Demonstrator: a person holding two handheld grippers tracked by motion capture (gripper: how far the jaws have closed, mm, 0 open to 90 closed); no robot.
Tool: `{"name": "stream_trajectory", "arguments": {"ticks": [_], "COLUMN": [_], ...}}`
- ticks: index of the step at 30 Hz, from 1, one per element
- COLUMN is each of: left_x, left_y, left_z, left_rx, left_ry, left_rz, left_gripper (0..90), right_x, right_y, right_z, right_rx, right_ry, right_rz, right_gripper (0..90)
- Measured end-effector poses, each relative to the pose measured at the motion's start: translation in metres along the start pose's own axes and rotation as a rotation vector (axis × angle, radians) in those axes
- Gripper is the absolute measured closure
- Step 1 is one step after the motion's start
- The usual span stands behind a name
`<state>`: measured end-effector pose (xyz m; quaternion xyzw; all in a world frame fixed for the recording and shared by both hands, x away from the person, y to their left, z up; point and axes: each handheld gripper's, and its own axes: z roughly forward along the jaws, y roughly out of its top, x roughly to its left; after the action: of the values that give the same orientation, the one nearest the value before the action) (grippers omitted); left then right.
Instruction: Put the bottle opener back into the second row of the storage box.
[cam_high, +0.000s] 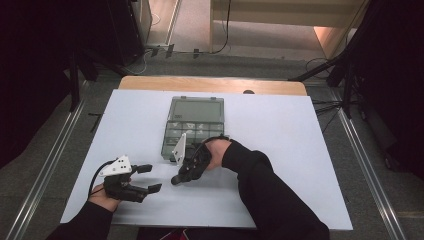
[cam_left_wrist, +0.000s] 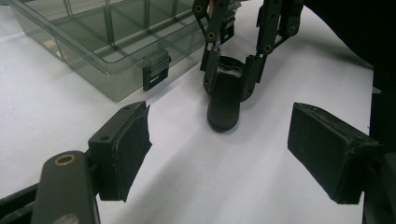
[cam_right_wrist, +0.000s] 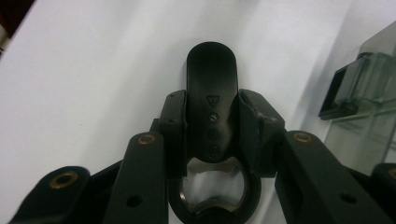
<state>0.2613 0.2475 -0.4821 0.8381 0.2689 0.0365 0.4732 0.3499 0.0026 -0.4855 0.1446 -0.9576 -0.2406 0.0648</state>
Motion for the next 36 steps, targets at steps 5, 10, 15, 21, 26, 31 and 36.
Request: {"name": "stream_trajectory", "arguments": {"ticks": [5,10,15,21,26,31,36], "left_x": [0.000,0.000,0.000,0.000,0.000,0.000,0.000], "left_y": [0.000,0.000,0.000,0.000,0.000,0.000,0.000], "left_z": [0.000,0.000,0.000,0.000,0.000,0.000,0.000], "left_rx": [-0.005,-0.006,-0.005,-0.005,-0.006,-0.004,0.004], "left_ry": [0.001,0.003,0.000,0.002,0.002,0.001,0.001], "left_rz": [0.000,0.001,0.000,0.000,-0.001,0.002,0.005], "left_gripper": [21.0,21.0,21.0,21.0,21.0,21.0,21.0], "right_x": [0.001,0.002,0.007,0.012,0.014,0.020,0.024], "right_y": [0.000,0.001,0.000,-0.001,-0.004,-0.007,-0.010], "right_z": [-0.002,-0.009,-0.019,-0.027,-0.035,-0.042,-0.048], "right_rx": [0.015,0.002,-0.011,-0.015,-0.047,-0.067,-0.098], "right_ry": [0.011,0.027,0.009,0.018,0.038,0.015,0.004], "right_rz": [0.037,0.103,0.149,0.214,0.311,0.357,0.405], "right_gripper": [66.6,66.6,66.6,66.6,66.6,66.6,66.6]}}
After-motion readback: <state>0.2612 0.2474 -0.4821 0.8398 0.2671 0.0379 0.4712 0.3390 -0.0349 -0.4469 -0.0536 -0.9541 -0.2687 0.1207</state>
